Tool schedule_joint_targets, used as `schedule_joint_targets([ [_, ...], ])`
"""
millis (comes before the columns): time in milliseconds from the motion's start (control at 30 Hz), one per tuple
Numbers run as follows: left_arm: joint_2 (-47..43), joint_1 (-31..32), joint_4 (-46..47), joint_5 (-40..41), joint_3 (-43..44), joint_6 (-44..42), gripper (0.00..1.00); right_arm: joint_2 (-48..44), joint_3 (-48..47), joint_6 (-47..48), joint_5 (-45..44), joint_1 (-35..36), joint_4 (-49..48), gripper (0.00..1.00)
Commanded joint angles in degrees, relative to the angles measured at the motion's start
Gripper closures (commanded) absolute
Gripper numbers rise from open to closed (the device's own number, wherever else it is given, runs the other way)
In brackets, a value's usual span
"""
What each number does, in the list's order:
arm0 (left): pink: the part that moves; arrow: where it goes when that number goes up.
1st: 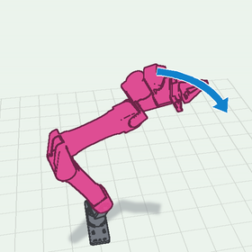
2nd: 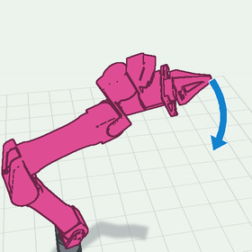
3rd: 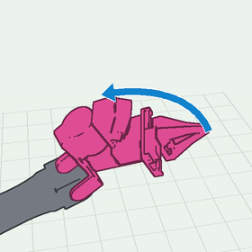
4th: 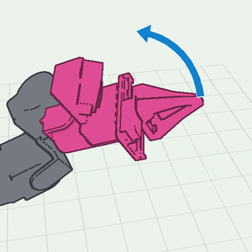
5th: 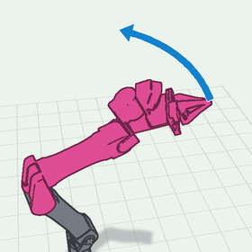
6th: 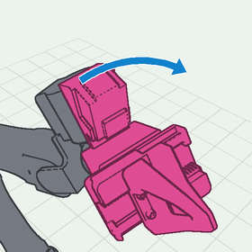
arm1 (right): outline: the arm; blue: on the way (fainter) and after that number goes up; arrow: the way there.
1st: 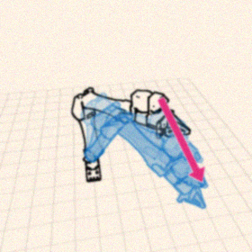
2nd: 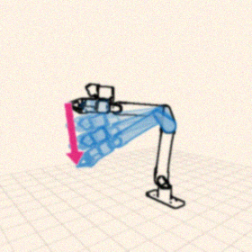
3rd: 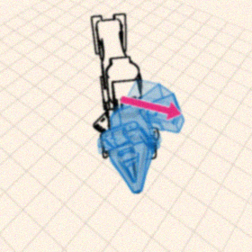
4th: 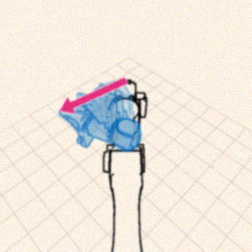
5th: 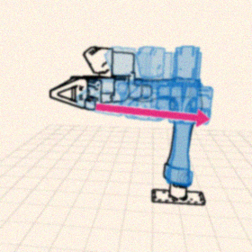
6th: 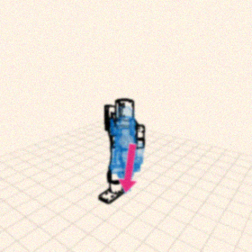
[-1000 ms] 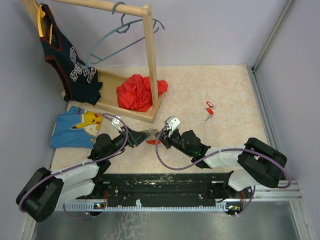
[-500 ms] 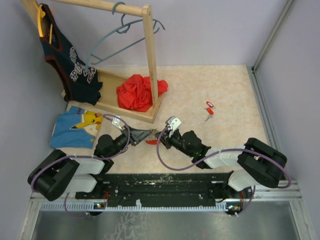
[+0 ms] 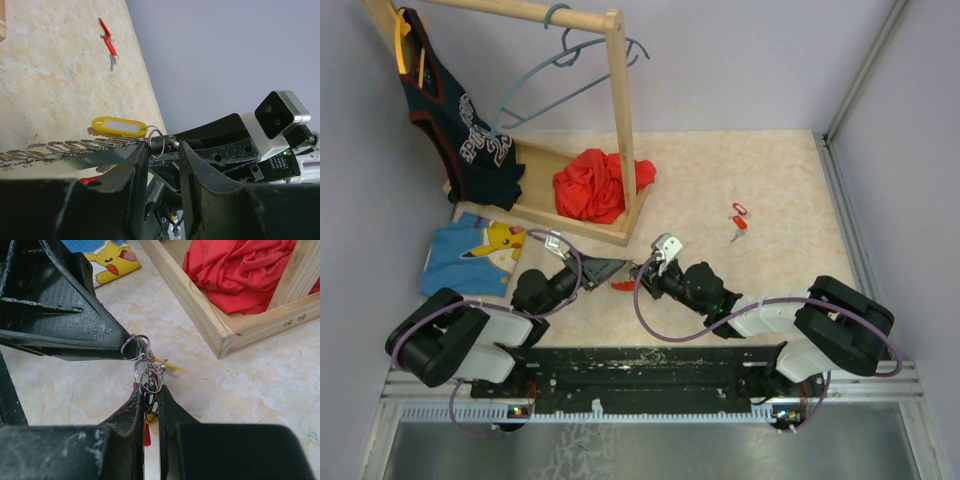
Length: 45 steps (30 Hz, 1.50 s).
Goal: Put the keys on the keyring
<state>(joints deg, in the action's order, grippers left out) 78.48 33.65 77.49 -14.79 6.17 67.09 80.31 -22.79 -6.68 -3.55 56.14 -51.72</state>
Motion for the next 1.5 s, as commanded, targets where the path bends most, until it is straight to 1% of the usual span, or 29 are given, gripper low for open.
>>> schedule_joint_targets([
  [0, 1.46, -0.07, 5.58, 0.13, -0.74, 1.20, 0.65, -2.18, -0.42, -0.97, 1.04, 0.62, -6.15, 1.00],
  [167, 2.47, -0.07, 6.70, -0.04, -0.62, 1.51, 0.75, -2.09, -0.45, -0.93, 1.24, 0.66, -6.04, 1.00],
  [367, 1.91, -0.07, 7.27, 0.28, -1.02, 1.11, 0.95, -2.04, -0.50, -0.54, 1.42, 0.62, -5.32, 1.00],
  [433, 0.86, -0.07, 6.01, 0.37, -0.91, 0.31, 0.99, -2.16, -0.50, 0.41, 1.62, 0.68, -4.37, 1.00],
  [500, -0.60, -0.07, 3.95, 0.28, -0.64, -1.09, 1.00, -2.38, -0.48, 1.70, 1.68, 0.64, -2.67, 1.00],
  [567, -2.62, -0.07, -0.15, 0.22, -0.06, -3.56, 1.00, -2.88, -0.44, 3.23, 1.36, 0.66, -0.68, 1.00],
  [667, -6.24, -0.07, -8.75, -0.53, 1.88, -8.00, 1.00, -4.14, -0.48, 6.39, 0.37, 0.63, 2.85, 1.00],
  [800, -10.97, -0.07, -23.03, -3.04, 6.15, -15.18, 1.00, -6.31, -1.07, 11.80, -0.85, 0.63, 8.56, 1.00],
  [900, -13.50, -0.15, -33.33, -5.34, 9.81, -21.10, 1.00, -7.77, -2.01, 15.77, 0.20, 0.64, 13.14, 1.00],
  [1167, -14.89, -0.69, -61.66, -13.50, 21.81, -35.20, 1.00, -10.61, -3.36, 24.14, 1.35, 0.66, 19.67, 1.00],
  [1267, -14.84, -1.31, -68.58, -14.69, 24.30, -38.55, 1.00, -11.44, -3.86, 26.18, 1.51, 0.65, 20.73, 0.99],
  [1467, -14.27, -3.23, -76.06, -18.75, 27.92, -44.88, 1.00, -11.27, -5.28, 29.84, 0.62, 0.62, 22.31, 0.98],
])
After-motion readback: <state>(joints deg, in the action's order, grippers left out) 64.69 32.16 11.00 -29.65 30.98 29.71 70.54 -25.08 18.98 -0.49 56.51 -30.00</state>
